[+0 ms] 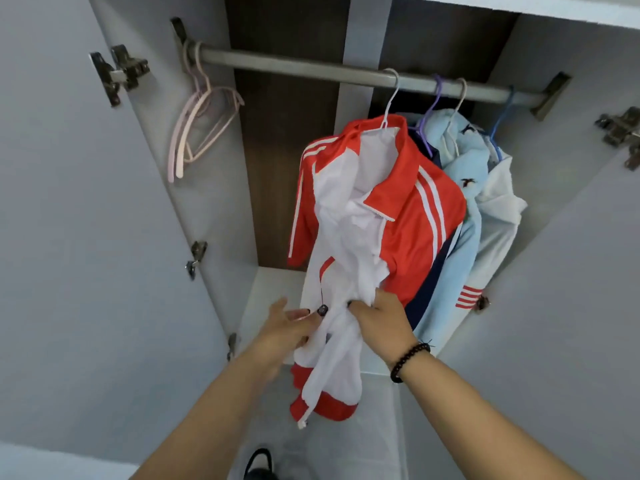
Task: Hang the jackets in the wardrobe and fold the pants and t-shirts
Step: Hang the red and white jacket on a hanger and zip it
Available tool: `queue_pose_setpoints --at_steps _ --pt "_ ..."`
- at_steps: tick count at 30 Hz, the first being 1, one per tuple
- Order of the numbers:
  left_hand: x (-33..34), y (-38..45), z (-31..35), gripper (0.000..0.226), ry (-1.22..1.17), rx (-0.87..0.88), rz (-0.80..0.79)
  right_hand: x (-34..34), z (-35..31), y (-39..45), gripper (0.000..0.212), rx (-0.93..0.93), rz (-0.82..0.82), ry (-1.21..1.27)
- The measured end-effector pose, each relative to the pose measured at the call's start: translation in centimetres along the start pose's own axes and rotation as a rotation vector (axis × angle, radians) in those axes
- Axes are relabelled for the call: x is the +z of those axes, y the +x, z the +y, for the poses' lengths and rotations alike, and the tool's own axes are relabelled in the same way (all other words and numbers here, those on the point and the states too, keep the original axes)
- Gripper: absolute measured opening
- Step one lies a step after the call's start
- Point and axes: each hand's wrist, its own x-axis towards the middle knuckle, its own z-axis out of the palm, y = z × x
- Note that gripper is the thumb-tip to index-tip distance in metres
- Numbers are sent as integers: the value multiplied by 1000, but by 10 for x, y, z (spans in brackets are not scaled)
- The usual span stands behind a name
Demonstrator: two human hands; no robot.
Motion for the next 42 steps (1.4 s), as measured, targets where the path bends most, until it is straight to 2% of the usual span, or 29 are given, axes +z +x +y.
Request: queue_pose_setpoints --at_steps 3,4,6,7,9,13,17,19,20,22,24,28,30,34,35,37,38,39,42 --pt "2 2 -64 111 -103 -226 67 0 16 -7 22 49 -33 34" --pt "3 -1 -78 109 -151 -274 55 1 20 -10 24 58 -52 29" --pt "7 -11 -94 79 -280 -347 -11 1 24 -16 26 69 -78 17" --pt "9 -18 -101 62 -362 -363 -44 0 25 -18 23 73 -78 26" --pt "12 -25 -111 49 -485 -348 -76 -4 22 -20 15 73 -86 58" --pt "20 -40 -110 43 -560 -274 -94 -20 11 -24 16 43 -89 115" --pt "18 -48 -111 45 -764 -343 -48 -31 17 -28 14 53 -84 144" --pt "16 -51 -110 45 -734 -334 1 -32 22 -31 17 79 -91 158" --pt "15 -51 -112 49 -713 -305 75 -31 24 -32 17 87 -90 171" --pt "12 -52 -116 73 -696 -193 255 -29 24 -35 16 94 -100 203" --pt "9 -59 -118 85 -707 -80 293 -27 22 -37 16 113 -98 258" --pt "13 -75 -117 38 -512 97 193 -27 19 -33 18 142 -82 337" --pt "17 -80 -114 30 -440 143 221 -26 18 -31 18 150 -95 359" --pt "37 -86 -106 27 -165 258 320 -21 19 -24 17 199 -98 409" --pt "42 -89 -105 34 -113 283 301 -18 19 -22 15 201 -87 403" --pt "48 -91 -109 78 41 288 267 -12 18 -17 12 184 -49 364" --pt "50 -91 -111 88 87 283 277 -10 17 -14 11 175 -34 345" --pt "51 -91 -112 85 82 281 297 -8 16 -11 10 162 -25 330" --pt "53 -91 -112 40 -53 289 355 -4 13 -5 13 105 -3 269"
